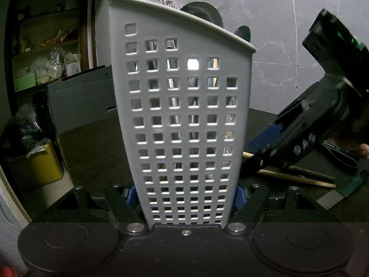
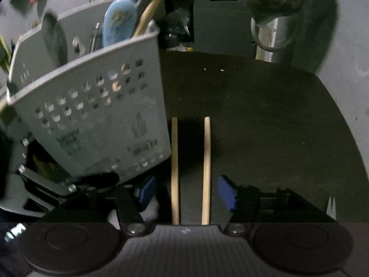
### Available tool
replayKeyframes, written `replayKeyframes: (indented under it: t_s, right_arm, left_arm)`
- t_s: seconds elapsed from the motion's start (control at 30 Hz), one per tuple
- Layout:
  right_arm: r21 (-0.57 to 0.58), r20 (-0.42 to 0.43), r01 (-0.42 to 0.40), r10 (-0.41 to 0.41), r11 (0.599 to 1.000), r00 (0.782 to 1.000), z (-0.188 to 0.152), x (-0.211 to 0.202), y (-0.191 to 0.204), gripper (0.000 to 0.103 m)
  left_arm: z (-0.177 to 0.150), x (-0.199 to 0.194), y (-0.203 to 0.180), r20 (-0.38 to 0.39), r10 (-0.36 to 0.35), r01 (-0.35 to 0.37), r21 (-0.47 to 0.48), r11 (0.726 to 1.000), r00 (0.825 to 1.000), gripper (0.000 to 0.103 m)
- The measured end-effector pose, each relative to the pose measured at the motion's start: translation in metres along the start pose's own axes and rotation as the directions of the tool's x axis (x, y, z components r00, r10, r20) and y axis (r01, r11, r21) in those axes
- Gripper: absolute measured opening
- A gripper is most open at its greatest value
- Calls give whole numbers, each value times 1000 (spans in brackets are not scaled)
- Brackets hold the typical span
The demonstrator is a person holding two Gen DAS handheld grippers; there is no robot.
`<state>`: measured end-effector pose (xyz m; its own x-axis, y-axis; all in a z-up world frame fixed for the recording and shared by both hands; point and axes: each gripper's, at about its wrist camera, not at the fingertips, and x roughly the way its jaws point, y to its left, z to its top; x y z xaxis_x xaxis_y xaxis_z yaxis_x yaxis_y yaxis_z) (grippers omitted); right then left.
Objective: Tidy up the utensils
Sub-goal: 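Grasp the second wooden chopstick alongside the first with the right tool, then lift both chopsticks with the right tool up over the basket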
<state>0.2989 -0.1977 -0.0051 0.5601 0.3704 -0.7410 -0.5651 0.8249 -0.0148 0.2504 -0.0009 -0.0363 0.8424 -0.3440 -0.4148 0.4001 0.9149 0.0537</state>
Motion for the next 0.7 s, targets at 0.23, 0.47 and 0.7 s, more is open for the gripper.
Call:
replayKeyframes:
  t_s: [0.23, 0.47, 0.7]
  right_arm:
    - [-24, -11, 53, -53, 998, 999, -7, 1, 5, 15]
    - [-1, -36, 97, -97, 995, 995, -25, -13, -14, 15]
    - [34, -63, 94, -92, 995, 994, -23, -12, -32, 35]
  left_arm:
    - [1, 1, -1, -2, 0, 0, 3, 1000, 1000, 77]
    - [1, 0, -1, -2, -1, 1, 3, 1000, 1000, 77]
    - [1, 0, 0, -1, -2, 2, 2, 1000, 1000, 77]
